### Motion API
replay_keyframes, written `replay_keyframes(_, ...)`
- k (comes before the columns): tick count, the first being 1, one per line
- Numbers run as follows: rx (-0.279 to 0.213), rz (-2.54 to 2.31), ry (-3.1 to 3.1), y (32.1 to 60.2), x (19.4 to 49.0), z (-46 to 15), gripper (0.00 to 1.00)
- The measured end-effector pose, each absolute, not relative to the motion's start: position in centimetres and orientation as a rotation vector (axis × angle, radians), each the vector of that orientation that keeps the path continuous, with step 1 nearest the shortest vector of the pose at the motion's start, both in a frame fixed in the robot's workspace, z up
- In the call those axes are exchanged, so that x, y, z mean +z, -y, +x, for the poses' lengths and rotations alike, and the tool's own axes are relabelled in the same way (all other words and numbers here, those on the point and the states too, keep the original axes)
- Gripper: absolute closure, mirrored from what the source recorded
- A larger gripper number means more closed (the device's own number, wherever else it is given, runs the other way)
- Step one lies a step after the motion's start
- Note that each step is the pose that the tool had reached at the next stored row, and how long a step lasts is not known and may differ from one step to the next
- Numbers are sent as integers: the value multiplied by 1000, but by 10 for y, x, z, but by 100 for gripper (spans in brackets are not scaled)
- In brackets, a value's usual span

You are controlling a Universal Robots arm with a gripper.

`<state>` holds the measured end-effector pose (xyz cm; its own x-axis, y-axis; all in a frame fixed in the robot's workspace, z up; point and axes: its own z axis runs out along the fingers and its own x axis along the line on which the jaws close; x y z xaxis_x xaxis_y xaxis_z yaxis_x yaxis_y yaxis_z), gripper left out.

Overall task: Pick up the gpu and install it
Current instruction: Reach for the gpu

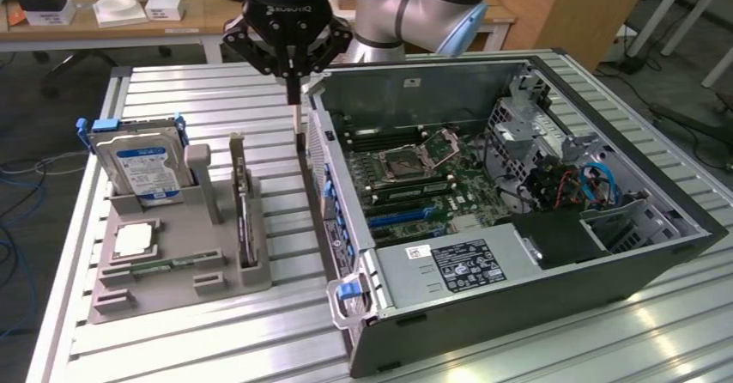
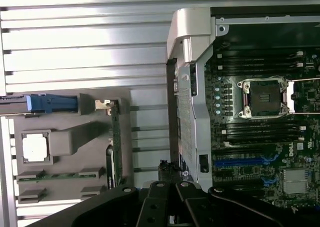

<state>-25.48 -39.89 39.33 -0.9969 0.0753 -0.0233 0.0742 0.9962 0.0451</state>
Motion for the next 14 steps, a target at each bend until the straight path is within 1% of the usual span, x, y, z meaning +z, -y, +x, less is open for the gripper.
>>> replay_keyframes(14, 69, 117, -3114, 399, 393, -271, 90)
